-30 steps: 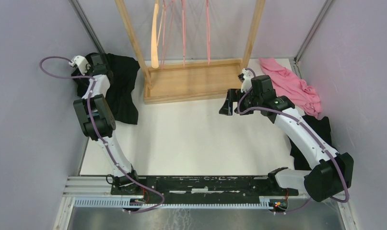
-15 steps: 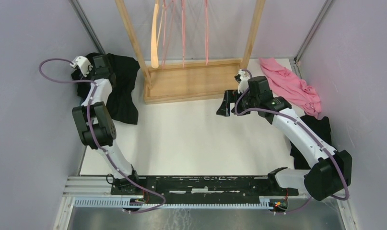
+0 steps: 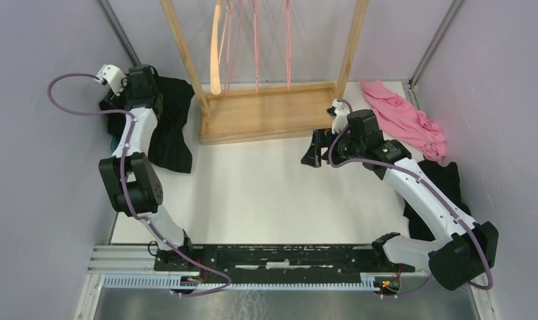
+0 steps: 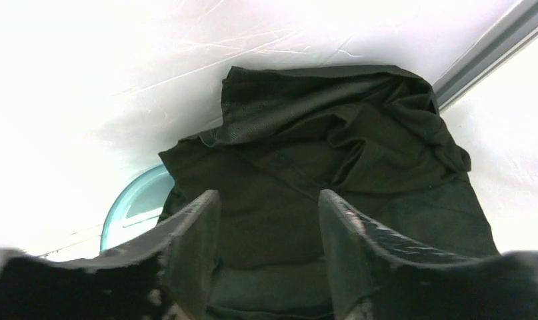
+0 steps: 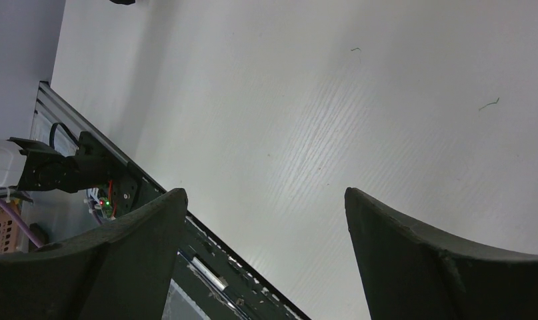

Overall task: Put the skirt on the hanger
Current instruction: Pick up the skirt from the bin.

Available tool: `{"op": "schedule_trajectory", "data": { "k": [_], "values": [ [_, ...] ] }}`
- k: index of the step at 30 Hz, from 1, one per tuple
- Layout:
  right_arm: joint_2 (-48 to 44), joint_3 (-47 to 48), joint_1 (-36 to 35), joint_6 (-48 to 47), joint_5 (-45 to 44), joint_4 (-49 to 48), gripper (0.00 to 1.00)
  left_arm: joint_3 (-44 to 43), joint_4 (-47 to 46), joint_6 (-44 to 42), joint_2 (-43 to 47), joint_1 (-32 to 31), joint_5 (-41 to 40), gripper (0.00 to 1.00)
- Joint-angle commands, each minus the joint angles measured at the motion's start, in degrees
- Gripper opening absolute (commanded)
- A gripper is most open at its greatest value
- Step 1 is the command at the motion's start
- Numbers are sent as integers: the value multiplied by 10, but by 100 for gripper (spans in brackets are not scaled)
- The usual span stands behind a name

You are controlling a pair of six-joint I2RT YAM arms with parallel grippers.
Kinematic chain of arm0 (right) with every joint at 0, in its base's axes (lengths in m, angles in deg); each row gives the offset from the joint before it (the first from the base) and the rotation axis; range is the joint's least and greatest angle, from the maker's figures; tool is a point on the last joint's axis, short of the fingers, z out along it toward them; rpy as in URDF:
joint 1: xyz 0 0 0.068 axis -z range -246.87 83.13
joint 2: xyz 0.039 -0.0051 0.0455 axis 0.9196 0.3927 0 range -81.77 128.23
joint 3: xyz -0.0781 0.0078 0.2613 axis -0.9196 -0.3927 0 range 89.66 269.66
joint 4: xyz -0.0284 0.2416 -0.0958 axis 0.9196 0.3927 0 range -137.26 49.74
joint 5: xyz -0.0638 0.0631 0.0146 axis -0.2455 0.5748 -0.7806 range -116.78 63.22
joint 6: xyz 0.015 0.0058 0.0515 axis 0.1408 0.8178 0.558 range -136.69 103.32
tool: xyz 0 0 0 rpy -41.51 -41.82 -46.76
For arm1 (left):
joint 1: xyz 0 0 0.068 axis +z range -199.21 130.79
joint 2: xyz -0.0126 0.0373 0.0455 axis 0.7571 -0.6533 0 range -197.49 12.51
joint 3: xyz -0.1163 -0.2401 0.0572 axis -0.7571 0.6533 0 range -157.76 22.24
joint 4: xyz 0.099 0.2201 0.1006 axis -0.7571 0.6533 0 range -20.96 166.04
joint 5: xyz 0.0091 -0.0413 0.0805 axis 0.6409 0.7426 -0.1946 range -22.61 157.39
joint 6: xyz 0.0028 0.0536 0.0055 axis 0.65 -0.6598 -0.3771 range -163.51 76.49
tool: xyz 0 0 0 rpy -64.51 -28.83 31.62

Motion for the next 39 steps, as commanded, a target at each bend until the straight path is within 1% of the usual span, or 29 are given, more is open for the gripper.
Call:
{"op": "schedule_trajectory", "data": {
  "k": [1,3,6,9,10,12,15,18,20,26,28,32,36,39],
  "values": [
    [-22,15,-4,-19,3,13,94,-45,-9,-5,-10,8,-32,69],
    [-18,18,-5,-20,7,14,94,-41,-18,0,-8,8,-37,71],
    [-14,20,-6,-21,9,12,94,-11,-65,-22,-1,8,-45,72],
    [-9,23,-9,-26,8,15,94,27,-133,-51,8,11,-60,74],
    [-8,22,-9,-28,9,16,94,41,-172,-65,12,12,-60,74],
    [-3,21,-12,-29,9,13,94,52,-191,-75,15,12,-63,74],
    [8,18,-16,-27,12,2,94,51,-185,-61,14,13,-64,73],
    [22,12,-22,-22,14,-14,94,34,-138,-17,11,15,-67,71],
    [31,6,-28,-20,15,-26,93,34,-124,-2,10,12,-66,68],
    [56,2,-41,-21,11,-39,93,33,-71,55,9,8,-50,68],
    [61,-1,-44,-21,10,-47,93,49,-67,71,12,9,-49,67],
    [80,1,-52,-21,10,-51,93,99,-111,84,6,6,-48,68],
    [80,3,-60,-30,0,-42,93,102,-109,133,-18,28,-30,69],
    [86,10,-63,-35,-4,-33,93,85,-94,168,-44,50,-8,70]
  ]
}}
